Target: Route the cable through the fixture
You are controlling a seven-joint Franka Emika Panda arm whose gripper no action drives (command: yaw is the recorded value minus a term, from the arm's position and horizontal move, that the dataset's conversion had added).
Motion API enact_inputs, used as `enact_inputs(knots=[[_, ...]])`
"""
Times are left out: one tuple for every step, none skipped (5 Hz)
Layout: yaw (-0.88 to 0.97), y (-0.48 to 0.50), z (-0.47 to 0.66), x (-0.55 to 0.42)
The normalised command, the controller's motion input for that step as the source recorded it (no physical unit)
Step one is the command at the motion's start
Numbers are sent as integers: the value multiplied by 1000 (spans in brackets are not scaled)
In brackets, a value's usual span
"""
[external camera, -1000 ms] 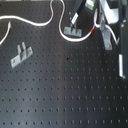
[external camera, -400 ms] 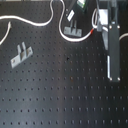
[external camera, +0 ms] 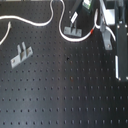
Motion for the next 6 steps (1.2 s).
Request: enact_inputs(knots=[[-174,-26,120,-56],[-89,-11,233,-136],[-31,160,121,-13],[-91,290,170,157],[-146,330,210,206],[-109,179,258,111]])
